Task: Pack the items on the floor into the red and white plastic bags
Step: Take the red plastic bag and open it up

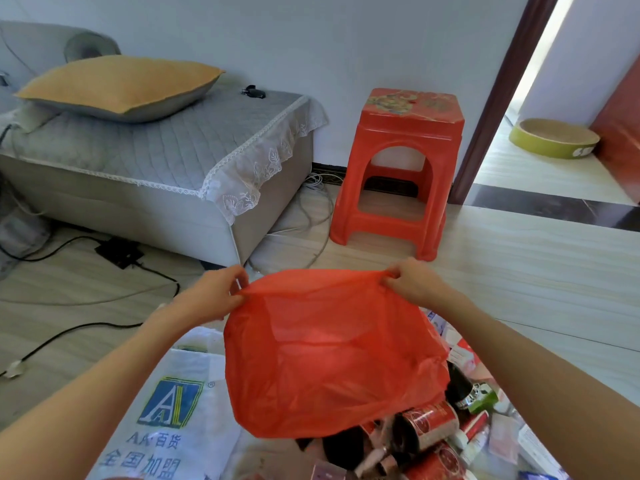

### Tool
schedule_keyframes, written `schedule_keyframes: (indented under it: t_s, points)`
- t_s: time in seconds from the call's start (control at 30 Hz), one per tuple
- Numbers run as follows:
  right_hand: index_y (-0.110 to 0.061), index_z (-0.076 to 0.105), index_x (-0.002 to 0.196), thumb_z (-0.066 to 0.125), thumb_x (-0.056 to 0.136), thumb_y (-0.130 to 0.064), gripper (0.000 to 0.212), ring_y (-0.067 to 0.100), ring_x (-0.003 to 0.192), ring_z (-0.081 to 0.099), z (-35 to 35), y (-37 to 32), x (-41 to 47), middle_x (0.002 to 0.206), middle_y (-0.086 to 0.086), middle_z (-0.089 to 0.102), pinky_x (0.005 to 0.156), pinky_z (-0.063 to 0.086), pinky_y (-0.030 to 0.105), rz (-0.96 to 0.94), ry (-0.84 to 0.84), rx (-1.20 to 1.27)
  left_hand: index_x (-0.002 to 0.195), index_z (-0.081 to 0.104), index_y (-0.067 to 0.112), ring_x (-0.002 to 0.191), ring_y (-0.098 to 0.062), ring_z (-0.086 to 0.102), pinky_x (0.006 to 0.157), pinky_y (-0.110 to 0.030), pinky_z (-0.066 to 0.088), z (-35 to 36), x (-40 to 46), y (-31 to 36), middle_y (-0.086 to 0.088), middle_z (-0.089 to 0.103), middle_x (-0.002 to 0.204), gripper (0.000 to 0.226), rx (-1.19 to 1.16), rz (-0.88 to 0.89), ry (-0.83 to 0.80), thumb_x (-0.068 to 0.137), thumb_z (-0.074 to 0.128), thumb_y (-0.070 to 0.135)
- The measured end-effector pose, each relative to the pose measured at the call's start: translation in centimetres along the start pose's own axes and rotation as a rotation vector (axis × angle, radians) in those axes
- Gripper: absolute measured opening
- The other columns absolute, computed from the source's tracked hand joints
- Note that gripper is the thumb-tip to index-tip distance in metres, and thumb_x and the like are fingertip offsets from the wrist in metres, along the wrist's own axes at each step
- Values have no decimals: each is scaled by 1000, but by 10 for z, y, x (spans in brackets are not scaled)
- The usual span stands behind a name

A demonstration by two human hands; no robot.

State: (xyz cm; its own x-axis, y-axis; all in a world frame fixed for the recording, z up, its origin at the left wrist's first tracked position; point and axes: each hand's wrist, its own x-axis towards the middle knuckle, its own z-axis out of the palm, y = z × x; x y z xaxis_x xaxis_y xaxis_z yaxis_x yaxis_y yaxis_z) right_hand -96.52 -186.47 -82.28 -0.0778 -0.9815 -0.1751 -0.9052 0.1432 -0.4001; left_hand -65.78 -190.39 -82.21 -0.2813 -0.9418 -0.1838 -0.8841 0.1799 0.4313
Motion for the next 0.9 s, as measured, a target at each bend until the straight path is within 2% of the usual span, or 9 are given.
schedule_keyframes:
  t_s: [0.07,0.13,0.27,0.4,0.57,0.63,0.73,0.9]
  points:
    - [-10,69,104,48,91,-21,27,36,103,59,-4,-4,18,109,17,66,79,45,36,2,116,-65,95,51,12,72,-29,59,63,-35,53,-1,19,-3,-6,58,88,10,-23,-24,138,85,53,10]
    - [-13,67,108,45,92,-23,29,36,108,57,-4,-8,38,116,15,64,84,46,39,-4,240,-81,93,50,12,75,-29,56,71,-36,48,2,40,-7,-7,59,87,10,-46,-55,276,83,52,10]
    - [-15,66,108,41,93,-25,30,33,109,57,21,-5,89,114,12,65,82,46,40,2,326,-92,100,50,2,85,-33,59,77,-41,49,34,83,-18,-17,62,93,17,-195,-130,361,83,49,3]
    - [-18,65,111,41,94,-26,31,35,107,57,54,12,144,112,14,64,83,47,41,21,382,-112,106,51,-3,96,-35,58,77,-28,38,74,139,-32,-22,62,104,25,-291,-158,403,82,45,-7]
    - [-15,62,116,38,96,-24,33,37,108,56,84,28,210,113,18,62,86,44,42,49,452,-3,109,50,-2,98,-33,56,85,-33,39,97,206,-37,-21,59,108,31,-306,-139,513,79,45,-8]
    - [-12,63,113,39,95,-22,31,38,106,57,104,36,227,112,20,64,85,44,42,57,431,44,107,50,-3,97,-33,55,85,-34,40,115,219,-47,-22,58,107,32,-305,-125,495,76,47,-9]
    - [-10,63,112,42,92,-18,31,39,105,59,142,53,234,114,21,65,85,45,42,72,304,70,105,52,-2,96,-37,55,89,-42,45,152,220,-66,-24,57,105,35,-334,-152,399,72,46,-12]
    - [-22,60,121,45,88,-22,37,33,112,57,164,77,233,119,13,64,94,46,42,111,107,62,108,58,3,91,-33,60,82,-34,44,172,216,-76,-19,65,101,30,-343,-306,306,80,47,-4]
